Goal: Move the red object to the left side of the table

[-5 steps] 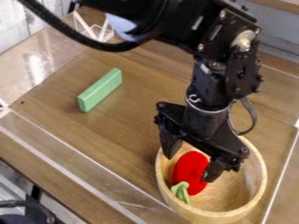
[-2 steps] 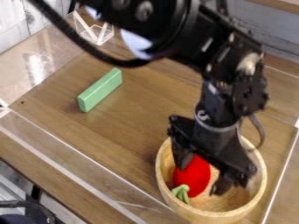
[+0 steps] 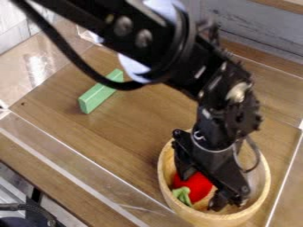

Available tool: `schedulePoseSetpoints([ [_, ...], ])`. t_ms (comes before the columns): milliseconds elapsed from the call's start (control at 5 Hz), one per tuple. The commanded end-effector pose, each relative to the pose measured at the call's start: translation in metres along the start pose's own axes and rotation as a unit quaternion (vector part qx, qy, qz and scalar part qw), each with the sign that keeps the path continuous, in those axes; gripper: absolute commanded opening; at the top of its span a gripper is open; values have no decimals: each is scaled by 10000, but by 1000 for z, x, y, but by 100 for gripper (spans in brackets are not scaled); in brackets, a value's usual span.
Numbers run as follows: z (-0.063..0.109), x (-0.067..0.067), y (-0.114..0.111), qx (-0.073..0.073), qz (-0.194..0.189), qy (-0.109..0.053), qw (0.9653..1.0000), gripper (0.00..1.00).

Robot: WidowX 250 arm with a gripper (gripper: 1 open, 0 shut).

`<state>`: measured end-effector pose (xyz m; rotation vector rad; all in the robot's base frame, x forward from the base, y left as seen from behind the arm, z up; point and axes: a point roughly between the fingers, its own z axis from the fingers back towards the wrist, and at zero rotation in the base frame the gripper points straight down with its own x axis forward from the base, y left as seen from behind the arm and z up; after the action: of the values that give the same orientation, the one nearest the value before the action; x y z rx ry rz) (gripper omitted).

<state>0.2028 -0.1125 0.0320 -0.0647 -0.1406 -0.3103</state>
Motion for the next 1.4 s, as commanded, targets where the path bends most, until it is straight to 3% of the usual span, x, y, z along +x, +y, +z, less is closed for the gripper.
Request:
schedulePoseSetpoints([
  [0,1,8,-12,19,17,1,10000,100],
  [200,8,18,-25,54,101,-5,9999,100],
  [600,13,18,-16,19,-25,-11,10000,100],
  [1000,-2,20,-1,-77,-442,2,9990,100],
  [1200,-11,21,4,-60,-425,36,9991,100],
])
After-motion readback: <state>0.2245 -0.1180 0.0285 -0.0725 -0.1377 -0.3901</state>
